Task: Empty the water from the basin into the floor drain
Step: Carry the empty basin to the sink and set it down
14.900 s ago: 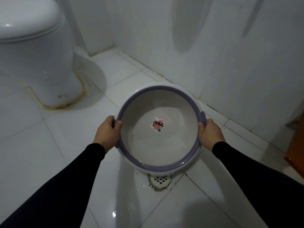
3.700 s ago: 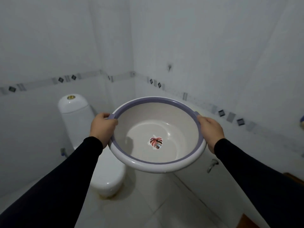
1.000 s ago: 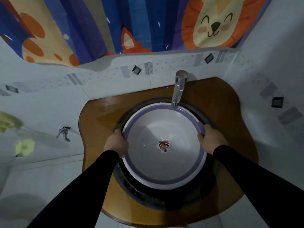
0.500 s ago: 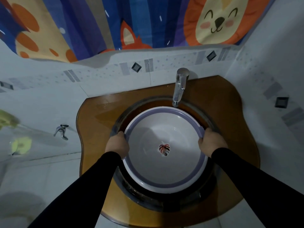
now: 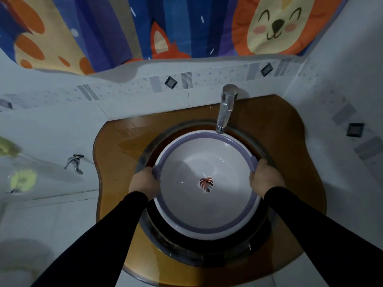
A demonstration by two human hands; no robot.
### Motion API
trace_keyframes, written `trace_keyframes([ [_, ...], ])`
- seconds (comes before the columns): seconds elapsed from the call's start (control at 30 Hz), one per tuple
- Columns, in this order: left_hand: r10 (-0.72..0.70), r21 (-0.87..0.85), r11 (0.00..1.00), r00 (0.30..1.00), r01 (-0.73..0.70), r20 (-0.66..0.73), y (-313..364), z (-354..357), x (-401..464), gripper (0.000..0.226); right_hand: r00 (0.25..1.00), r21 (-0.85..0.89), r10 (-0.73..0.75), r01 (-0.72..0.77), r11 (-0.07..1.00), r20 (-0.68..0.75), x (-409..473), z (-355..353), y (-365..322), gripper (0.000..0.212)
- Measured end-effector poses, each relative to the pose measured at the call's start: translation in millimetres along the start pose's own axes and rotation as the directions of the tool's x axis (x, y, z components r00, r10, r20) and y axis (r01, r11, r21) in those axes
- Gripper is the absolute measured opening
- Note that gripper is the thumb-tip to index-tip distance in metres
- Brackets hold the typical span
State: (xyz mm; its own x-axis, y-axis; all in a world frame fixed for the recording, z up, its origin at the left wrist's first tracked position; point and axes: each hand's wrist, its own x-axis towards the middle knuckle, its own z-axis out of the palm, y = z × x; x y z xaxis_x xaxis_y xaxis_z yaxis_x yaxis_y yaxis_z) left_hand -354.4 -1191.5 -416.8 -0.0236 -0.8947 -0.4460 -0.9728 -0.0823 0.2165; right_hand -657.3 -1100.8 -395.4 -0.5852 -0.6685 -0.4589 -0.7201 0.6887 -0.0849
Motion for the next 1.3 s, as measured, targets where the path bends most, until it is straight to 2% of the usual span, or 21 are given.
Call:
trace_keyframes([
  [0.23, 0.027, 0.014, 1.000, 0.999, -0.027, -0.022, -3, 0, -2, 0.021, 0.991, -0.081, -0.136, 0.135, 0.987, 0.001, 0, 1, 9, 0.058],
  [0.4, 0.064, 0.025, 0.998, 0.995, -0.062, -0.075, 1, -6, 5, 0.025, 0.985, -0.035, -0.169, 0.169, 0.985, 0.017, -5, 4, 13, 0.050],
  [0.57, 0.092, 0.068, 0.994, 0.995, -0.089, -0.041, 7, -10, 8, 0.032, 0.984, -0.017, -0.178, 0.177, 0.984, -0.006, -5, 9, 19, 0.041],
  [0.97, 0.072, 0.031, 0.997, 0.997, -0.071, -0.027, 3, -13, 0, 0.034, 0.974, -0.057, -0.219, 0.216, 0.975, -0.051, -2, 16, 22, 0.048],
  [1.3, 0.052, 0.064, 0.997, 0.999, -0.052, -0.001, -2, -5, 3, 0.031, 0.981, -0.081, -0.195, 0.193, 0.978, -0.016, 2, 11, 19, 0.053],
])
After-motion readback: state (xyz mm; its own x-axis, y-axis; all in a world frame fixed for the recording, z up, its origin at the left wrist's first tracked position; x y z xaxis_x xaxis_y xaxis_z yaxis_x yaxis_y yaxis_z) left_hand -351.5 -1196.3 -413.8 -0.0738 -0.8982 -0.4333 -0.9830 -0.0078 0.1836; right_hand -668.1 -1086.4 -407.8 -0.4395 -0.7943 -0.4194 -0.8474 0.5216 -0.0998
